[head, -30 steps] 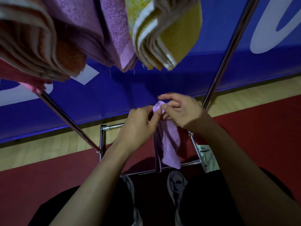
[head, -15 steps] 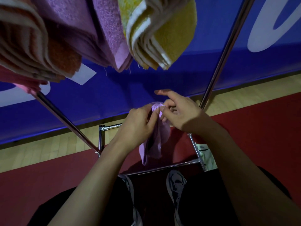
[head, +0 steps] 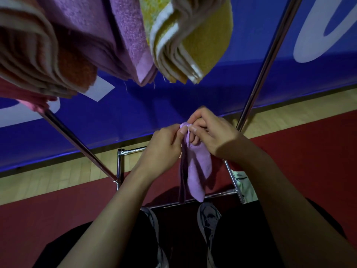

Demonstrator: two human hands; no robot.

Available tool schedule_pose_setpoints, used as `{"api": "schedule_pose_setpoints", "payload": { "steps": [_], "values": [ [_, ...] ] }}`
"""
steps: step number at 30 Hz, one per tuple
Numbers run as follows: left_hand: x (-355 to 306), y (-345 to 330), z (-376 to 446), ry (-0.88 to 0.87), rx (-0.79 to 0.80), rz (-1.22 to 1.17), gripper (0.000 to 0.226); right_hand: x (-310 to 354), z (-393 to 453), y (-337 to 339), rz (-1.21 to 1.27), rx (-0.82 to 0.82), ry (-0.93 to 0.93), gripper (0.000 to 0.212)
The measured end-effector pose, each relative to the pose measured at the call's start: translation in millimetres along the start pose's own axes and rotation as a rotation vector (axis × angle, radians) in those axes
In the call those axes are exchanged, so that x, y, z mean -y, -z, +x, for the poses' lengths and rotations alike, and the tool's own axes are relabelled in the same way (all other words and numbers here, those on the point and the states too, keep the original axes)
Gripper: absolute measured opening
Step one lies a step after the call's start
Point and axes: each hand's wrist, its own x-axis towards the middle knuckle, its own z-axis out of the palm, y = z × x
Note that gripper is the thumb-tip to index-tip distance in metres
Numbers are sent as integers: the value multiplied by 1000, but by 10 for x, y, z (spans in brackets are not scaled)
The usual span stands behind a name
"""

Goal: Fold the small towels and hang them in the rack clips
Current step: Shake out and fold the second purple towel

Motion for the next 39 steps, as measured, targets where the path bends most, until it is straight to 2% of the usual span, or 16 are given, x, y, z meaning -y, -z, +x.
{"api": "schedule_pose_setpoints", "payload": {
  "steps": [6, 10, 14, 18, 21, 25, 28, 32, 39],
  "values": [
    [-40, -26, -9, 19, -23, -30, 49, 0, 5, 16, 11, -7, -4, 5],
    [-75, -11, -28, 31, -24, -45, 48, 2, -1, 50, -15, 64, 28, 3],
    [-71, -19, -35, 58, -12, -47, 53, -2, -5, 47, -88, 124, -1, 5],
    [-86, -29, -36, 51, -9, -37, 46, -12, 13, 11, -154, 132, -30, 14],
    [-89, -37, -30, 52, -15, -20, 43, -29, 17, 5, -214, 127, -23, 10],
    [-96, -30, -21, 103, -29, -65, 47, -55, 40, -13, -306, 38, -29, 15],
    [-108, -25, -8, 142, -45, -142, 58, -49, 51, -34, -298, -82, 46, 16],
    [-103, -24, -2, 199, -60, -206, 68, -39, 47, -73, -312, -149, 108, 17],
    [-150, 26, -5, 325, -25, -420, 48, -47, 49, -84, -278, -221, 139, 27]
  ]
}}
